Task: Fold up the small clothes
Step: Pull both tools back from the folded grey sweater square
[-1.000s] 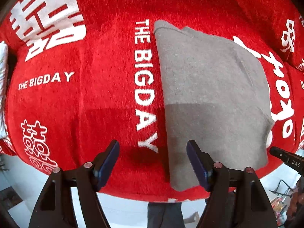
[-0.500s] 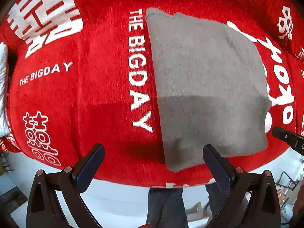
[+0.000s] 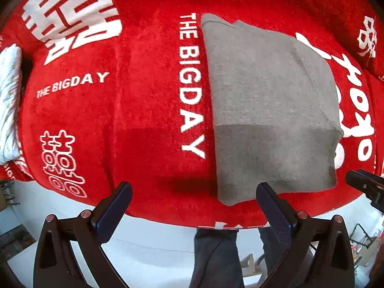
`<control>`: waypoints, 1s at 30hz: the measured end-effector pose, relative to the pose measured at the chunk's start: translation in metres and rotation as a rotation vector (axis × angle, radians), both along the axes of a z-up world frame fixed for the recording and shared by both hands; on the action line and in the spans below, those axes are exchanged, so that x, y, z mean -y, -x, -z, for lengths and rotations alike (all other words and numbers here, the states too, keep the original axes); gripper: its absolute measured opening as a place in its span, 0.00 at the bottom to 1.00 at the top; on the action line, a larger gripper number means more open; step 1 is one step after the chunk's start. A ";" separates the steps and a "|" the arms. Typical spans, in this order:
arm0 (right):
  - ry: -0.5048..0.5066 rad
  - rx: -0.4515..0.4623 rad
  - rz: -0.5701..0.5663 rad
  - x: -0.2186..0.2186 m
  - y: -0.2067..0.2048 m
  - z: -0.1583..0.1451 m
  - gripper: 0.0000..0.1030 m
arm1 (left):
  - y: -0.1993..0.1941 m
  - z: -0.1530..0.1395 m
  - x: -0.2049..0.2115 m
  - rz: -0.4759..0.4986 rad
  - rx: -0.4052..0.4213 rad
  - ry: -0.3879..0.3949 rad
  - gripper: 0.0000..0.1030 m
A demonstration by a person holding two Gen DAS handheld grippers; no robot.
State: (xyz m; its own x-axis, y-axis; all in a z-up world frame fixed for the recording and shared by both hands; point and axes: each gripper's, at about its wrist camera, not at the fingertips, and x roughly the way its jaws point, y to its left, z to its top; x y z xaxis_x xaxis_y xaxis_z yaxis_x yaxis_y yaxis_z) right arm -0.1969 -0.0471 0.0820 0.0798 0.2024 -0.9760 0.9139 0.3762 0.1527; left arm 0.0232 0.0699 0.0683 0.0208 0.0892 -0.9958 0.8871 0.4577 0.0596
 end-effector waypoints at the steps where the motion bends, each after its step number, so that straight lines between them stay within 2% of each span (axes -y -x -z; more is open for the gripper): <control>1: 0.010 0.002 -0.005 0.000 -0.002 -0.005 0.64 | 0.000 -0.002 0.001 0.004 0.009 -0.001 1.00; 3: 0.035 0.004 -0.015 0.001 -0.005 -0.016 0.67 | 0.000 -0.007 0.002 0.017 0.029 -0.012 1.00; 5: 0.059 0.007 -0.019 0.001 -0.008 -0.026 0.78 | -0.001 -0.015 0.004 0.023 0.019 0.001 1.00; 13: 0.180 0.007 -0.005 0.004 -0.014 -0.072 0.79 | 0.000 -0.056 0.011 0.045 0.006 0.069 1.00; 16: 0.192 0.007 -0.002 0.004 -0.016 -0.081 0.89 | 0.001 -0.070 0.012 0.042 0.007 0.093 1.00; 23: 0.249 -0.011 -0.006 0.000 -0.018 -0.095 0.89 | 0.001 -0.092 0.014 0.045 0.033 0.134 1.00; 30: 0.286 -0.014 -0.005 -0.003 -0.018 -0.103 0.89 | 0.001 -0.101 0.013 0.042 0.043 0.157 1.00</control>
